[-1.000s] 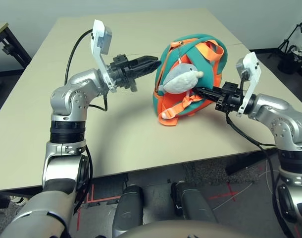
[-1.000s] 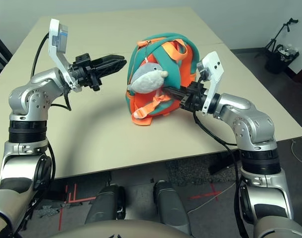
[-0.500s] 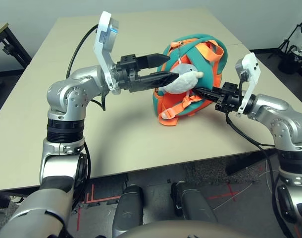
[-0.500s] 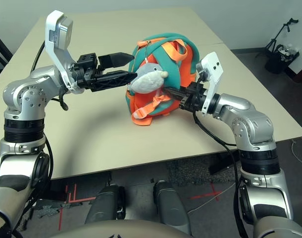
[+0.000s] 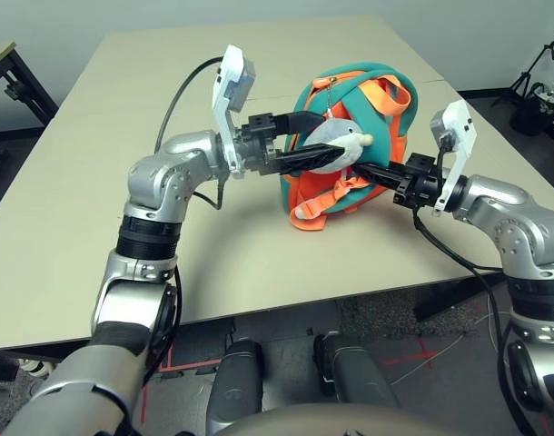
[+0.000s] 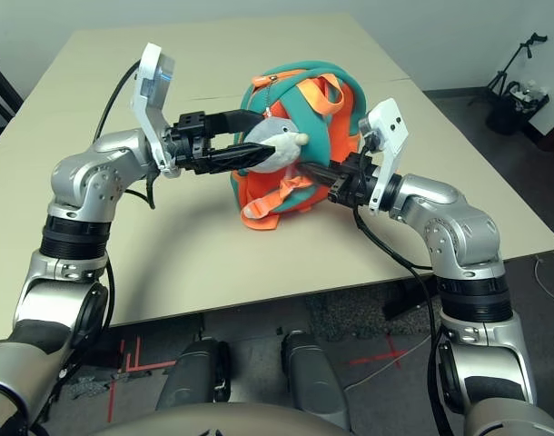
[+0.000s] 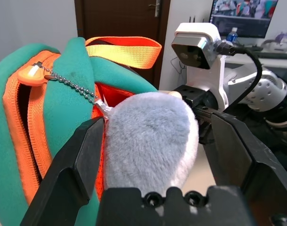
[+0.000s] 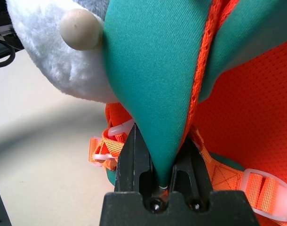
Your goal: Put the pencil case into the backpack and zip it.
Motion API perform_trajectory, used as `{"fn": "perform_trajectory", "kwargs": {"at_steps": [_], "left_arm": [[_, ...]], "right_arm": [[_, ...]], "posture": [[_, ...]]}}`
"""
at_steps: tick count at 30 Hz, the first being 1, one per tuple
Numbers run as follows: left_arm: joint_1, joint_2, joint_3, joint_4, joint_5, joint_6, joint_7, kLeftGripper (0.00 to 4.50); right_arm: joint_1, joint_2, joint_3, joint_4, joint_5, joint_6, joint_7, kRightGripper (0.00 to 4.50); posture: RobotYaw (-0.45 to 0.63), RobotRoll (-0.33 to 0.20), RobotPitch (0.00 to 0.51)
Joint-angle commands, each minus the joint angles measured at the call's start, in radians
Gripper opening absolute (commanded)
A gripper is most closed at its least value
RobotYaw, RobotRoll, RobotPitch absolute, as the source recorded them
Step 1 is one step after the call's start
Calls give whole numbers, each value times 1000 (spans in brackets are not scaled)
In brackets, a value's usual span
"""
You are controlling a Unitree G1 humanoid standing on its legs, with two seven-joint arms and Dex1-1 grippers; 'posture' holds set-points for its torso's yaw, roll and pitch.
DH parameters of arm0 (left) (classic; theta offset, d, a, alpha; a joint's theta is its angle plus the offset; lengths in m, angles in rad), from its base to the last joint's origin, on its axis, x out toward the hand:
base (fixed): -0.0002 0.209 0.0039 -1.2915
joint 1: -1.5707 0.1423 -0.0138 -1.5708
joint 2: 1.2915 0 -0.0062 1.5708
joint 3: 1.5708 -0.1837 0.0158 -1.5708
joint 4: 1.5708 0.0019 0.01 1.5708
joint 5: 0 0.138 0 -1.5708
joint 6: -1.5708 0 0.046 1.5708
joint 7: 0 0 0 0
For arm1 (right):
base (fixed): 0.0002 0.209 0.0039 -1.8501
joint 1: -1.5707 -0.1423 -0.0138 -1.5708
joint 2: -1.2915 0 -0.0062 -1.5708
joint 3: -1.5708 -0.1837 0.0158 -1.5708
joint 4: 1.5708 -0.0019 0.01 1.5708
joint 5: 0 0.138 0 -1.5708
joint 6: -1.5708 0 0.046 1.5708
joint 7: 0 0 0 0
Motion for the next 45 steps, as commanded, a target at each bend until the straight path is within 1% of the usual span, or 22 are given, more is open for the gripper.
{"fn": "perform_trajectory", "kwargs": {"at_steps": [1, 4, 8, 10, 11, 12, 14, 15, 16, 17, 19, 21, 22, 27, 30, 32, 35, 38, 42, 45], "left_arm": [[0, -9, -53, 24, 51, -29, -10, 4500], [7, -9, -82, 45, 105, -85, -7, 4500], [2, -24, -73, 57, 96, -85, -18, 4500], [-2, -20, -66, 62, 97, -85, -22, 4144], [-4, -17, -60, 63, 94, -81, -22, 3887], [-6, -15, -55, 64, 91, -73, -19, 3532], [-10, -13, -37, 64, 78, -65, -17, 2787], [-12, -11, -27, 61, 69, -56, -16, 2295], [-14, -11, -13, 56, 54, -44, -16, 2047], [-18, -9, 3, 46, 34, -27, -19, 1602], [-25, 0, 32, 28, 1, 8, -22, 869], [-30, 25, 54, 10, -21, 34, -36, 318], [-32, 41, 62, 3, -26, 38, -42, 189], [-29, 185, 115, -30, -56, 98, -78, 178], [-11, 247, 120, -57, -72, 137, -96, 178], [8, 281, 110, -72, -55, 137, -99, 178], [39, 310, 121, -94, -73, 170, -96, 178], [76, 328, 110, -93, -61, 175, -99, 178], [124, 318, 118, -77, -67, 189, -86, 178], [160, 317, 104, -66, -53, 188, -86, 178]], "right_arm": [[4, -5, 11, -16, 1, -3, 5, 103], [1, -5, 13, -13, -1, -6, 6, 103], [-2, -5, 15, -11, -4, -8, 9, 103], [-5, -6, 16, -9, -5, -8, 10, 103], [-6, -7, 16, -9, -5, -8, 9, 103], [-5, -7, 15, -10, -5, -7, 9, 103], [-4, -7, 16, -10, -6, -6, 8, 103], [-3, -6, 17, -10, -6, -6, 8, 103], [-3, -6, 17, -9, -7, -6, 7, 103], [-3, -5, 18, -8, -7, -6, 6, 103], [-3, -4, 20, -7, -7, -5, 5, 103], [-4, -3, 21, -6, -7, -4, 3, 103], [-5, -2, 22, -6, -7, -4, 1, 103], [-1, -2, 18, -5, -3, 0, -7, 103], [3, -3, 20, -3, -4, -2, -8, 103], [2, -2, 21, 0, -5, -2, -9, 103], [-3, 2, 22, 6, -5, -2, -12, 103], [-2, 5, 25, 8, -6, -4, -13, 103], [-2, 7, 25, 4, -3, 1, -15, 103], [-3, 5, 24, 3, -1, 3, -14, 103]], "posture": [[-118, 0, 61], [-119, 0, 57], [-119, 0, 54], [-119, 0, 55], [-118, 0, 55], [-118, 0, 56], [-118, 0, 58], [-118, 0, 58], [-116, 0, 59], [-114, 0, 60], [-113, 0, 62], [-114, 0, 63], [-115, 0, 64], [-110, 0, 68], [-104, 0, 70], [-99, 0, 72], [-91, 0, 79], [-88, 0, 81], [-91, 0, 84], [-93, 0, 86]]}}
